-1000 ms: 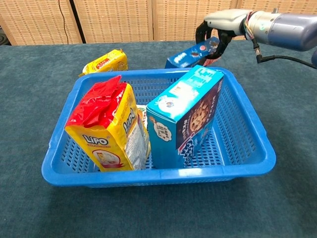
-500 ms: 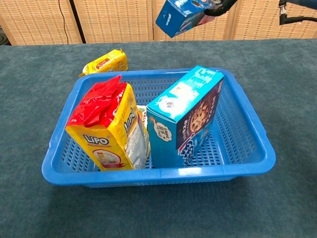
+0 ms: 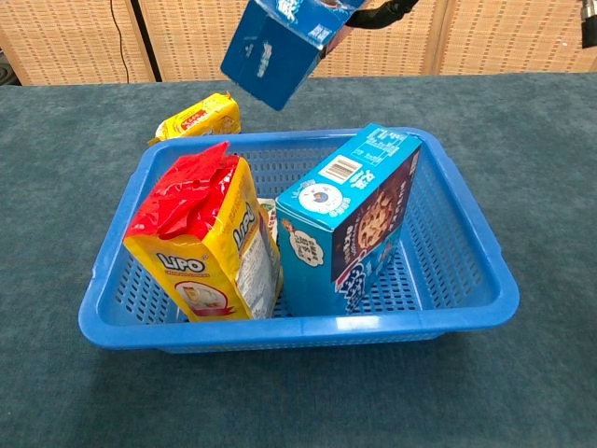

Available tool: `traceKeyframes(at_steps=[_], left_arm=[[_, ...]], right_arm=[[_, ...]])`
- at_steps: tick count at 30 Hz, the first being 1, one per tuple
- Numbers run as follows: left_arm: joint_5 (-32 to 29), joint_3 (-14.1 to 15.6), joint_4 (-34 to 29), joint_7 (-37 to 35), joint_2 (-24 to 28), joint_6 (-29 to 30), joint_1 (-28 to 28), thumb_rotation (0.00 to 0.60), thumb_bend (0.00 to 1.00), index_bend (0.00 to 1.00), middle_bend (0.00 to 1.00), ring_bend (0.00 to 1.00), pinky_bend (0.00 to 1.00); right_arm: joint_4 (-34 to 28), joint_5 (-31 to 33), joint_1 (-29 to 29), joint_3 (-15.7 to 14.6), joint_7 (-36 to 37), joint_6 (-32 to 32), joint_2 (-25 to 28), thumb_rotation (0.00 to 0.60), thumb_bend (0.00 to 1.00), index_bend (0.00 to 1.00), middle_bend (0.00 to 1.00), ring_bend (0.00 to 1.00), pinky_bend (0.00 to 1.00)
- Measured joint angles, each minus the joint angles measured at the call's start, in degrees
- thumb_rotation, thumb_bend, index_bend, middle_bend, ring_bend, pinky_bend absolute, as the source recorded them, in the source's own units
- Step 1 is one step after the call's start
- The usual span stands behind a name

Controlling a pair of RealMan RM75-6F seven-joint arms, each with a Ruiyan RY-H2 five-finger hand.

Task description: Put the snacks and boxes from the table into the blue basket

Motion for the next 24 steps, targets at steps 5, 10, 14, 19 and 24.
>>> traceKeyframes(at_steps=[5,10,14,19,24], left_arm=[[0.48,0.08,-0.18,-0.56,0.24,0.03,0.07,0.600,0.00,0.00,0.00,0.00,0.00],[0.61,0.14,-0.23,-1.44,0.57,-0.06,0.23,0.600,0.00,0.00,0.00,0.00,0.00],[0.69,0.19,-0.21,-2.14,0.86,-0.41,0.24,0.600,0.00,0.00,0.00,0.00,0.00],[0.60,0.14,-0.05,-2.89,1.10,-0.78,0.20,0.600,0.00,0.00,0.00,0.00,0.00],[0.51,0.12,0.02,-3.15,1.20,-1.13,0.10,0.600,0.00,0.00,0.00,0.00,0.00]], right_arm=[[-3.64,-1.12,-0.02,-0.05,-8.50,-1.39,0.16,0.600,0.42,0.57,0.61,0.43,0.47],[-4.24,0.30,0.87,0.09,-13.24,-6.20,-1.29,0.600,0.42,0.58,0.61,0.44,0.47],[-4.57,5.02,1.33,1.42,-18.61,-9.09,-2.39,0.600,0.42,0.58,0.62,0.45,0.47],[-4.52,14.44,1.89,4.25,-28.27,-11.74,-4.24,0.600,0.42,0.58,0.62,0.45,0.47],[-4.10,23.61,2.39,6.34,-35.55,-13.77,-5.37,0.600,0.42,0.58,0.62,0.45,0.47]])
